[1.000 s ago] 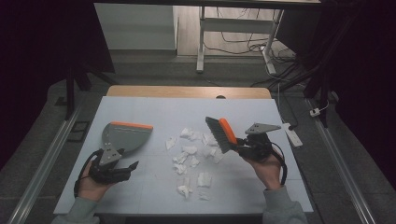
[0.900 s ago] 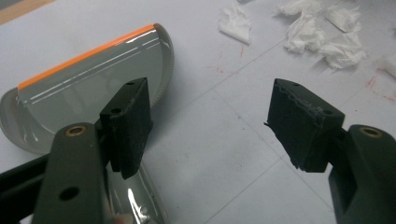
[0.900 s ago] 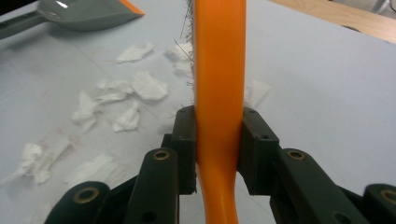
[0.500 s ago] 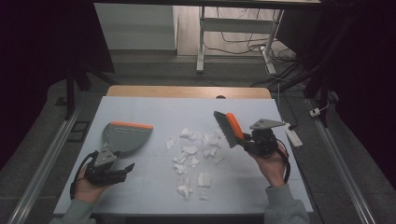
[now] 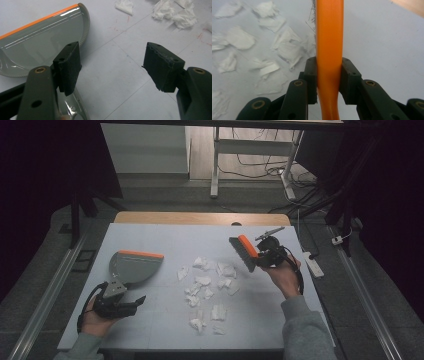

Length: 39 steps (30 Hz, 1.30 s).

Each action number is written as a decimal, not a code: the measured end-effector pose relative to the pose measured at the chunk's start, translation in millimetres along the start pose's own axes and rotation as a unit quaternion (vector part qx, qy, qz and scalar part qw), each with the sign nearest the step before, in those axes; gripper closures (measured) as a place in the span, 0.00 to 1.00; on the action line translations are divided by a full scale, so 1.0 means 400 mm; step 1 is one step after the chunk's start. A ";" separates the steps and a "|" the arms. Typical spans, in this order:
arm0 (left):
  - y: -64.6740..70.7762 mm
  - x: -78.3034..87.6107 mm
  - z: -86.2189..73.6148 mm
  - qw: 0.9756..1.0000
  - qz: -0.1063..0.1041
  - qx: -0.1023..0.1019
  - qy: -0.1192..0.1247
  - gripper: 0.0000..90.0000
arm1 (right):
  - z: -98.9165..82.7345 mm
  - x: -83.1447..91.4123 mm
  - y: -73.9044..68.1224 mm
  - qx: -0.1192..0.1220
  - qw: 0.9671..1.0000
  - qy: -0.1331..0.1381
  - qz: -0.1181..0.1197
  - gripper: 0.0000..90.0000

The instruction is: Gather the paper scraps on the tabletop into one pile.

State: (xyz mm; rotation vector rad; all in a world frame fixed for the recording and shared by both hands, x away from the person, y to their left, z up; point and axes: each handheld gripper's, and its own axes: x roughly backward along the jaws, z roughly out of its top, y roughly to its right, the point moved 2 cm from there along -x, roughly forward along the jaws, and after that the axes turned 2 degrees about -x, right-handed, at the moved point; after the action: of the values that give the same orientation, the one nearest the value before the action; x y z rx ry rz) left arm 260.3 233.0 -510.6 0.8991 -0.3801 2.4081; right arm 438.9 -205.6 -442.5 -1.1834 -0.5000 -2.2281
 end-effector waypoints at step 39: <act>-0.006 0.001 -0.007 1.000 -0.010 0.002 0.009 0.37 | 0.069 -0.100 -0.120 0.119 0.985 -0.120 0.029 0.78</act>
State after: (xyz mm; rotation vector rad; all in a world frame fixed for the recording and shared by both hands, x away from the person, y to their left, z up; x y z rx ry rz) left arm 260.2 236.2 -512.1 0.8788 -0.3570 2.3985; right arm 444.1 -141.2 -464.0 -1.3238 -0.7940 -1.9240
